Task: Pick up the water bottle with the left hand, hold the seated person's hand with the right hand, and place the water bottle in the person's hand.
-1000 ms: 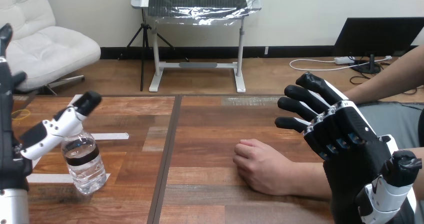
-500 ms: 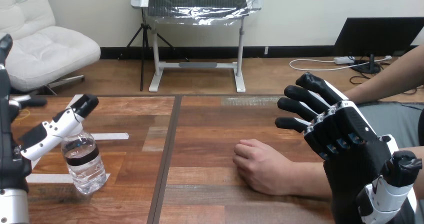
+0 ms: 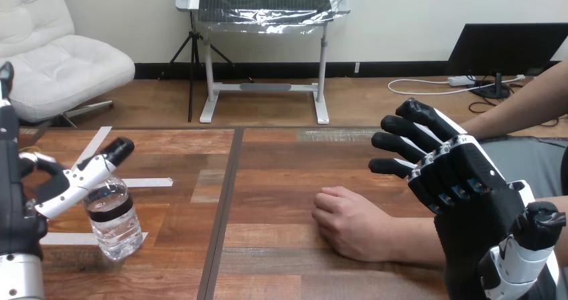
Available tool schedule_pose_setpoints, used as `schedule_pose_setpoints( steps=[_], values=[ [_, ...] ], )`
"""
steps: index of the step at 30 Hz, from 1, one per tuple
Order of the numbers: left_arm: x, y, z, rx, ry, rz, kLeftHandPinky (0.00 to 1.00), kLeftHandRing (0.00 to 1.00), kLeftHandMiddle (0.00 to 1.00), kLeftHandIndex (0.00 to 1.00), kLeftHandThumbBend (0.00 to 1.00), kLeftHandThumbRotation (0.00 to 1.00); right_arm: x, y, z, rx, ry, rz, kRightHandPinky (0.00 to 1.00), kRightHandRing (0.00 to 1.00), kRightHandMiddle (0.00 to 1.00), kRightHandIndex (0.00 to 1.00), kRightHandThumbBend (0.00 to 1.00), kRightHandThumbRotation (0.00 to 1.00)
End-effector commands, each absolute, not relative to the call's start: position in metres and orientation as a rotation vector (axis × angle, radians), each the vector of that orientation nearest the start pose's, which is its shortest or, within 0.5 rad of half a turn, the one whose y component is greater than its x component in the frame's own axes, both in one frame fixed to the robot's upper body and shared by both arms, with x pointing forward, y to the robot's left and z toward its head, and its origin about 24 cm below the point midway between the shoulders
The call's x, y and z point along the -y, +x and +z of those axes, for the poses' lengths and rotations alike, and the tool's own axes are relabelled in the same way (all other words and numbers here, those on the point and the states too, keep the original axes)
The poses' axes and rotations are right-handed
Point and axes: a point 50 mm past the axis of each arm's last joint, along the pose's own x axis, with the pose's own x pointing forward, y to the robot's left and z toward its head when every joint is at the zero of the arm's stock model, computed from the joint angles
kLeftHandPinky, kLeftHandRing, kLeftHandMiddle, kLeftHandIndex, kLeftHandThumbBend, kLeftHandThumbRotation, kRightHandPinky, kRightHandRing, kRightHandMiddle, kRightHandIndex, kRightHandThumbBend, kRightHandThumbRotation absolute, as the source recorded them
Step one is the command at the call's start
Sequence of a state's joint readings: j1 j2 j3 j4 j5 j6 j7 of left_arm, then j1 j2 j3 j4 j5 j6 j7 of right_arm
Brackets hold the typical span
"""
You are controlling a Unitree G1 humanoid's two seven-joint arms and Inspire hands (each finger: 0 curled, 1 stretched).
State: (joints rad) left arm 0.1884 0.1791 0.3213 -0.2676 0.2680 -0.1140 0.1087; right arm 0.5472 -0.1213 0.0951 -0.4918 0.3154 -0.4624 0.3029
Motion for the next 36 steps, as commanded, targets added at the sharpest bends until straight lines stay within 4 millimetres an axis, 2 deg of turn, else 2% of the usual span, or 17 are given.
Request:
schedule_pose_setpoints(
  steps=[1, 22, 36],
  values=[
    [-0.254, 0.217, 0.103, 0.25, 0.529, 0.385, 0.0, 1.0, 1.0, 1.0, 1.0, 0.34, 0.162, 0.144, 0.105, 0.5, 0.142, 0.242, 0.7, 0.79, 0.81, 0.82, 0.91, 1.0],
    [-0.26, 0.236, 0.091, 0.196, 0.534, 0.378, 0.0, 1.0, 1.0, 1.0, 0.99, 0.23, 0.163, 0.144, 0.106, 0.5, 0.145, 0.248, 0.71, 0.79, 0.81, 0.82, 0.91, 1.0],
    [-0.267, 0.251, 0.074, 0.137, 0.525, 0.384, 0.0, 1.0, 1.0, 1.0, 0.99, 0.24, 0.163, 0.144, 0.105, 0.493, 0.148, 0.243, 0.7, 0.79, 0.81, 0.81, 0.93, 1.0]
  ],
)
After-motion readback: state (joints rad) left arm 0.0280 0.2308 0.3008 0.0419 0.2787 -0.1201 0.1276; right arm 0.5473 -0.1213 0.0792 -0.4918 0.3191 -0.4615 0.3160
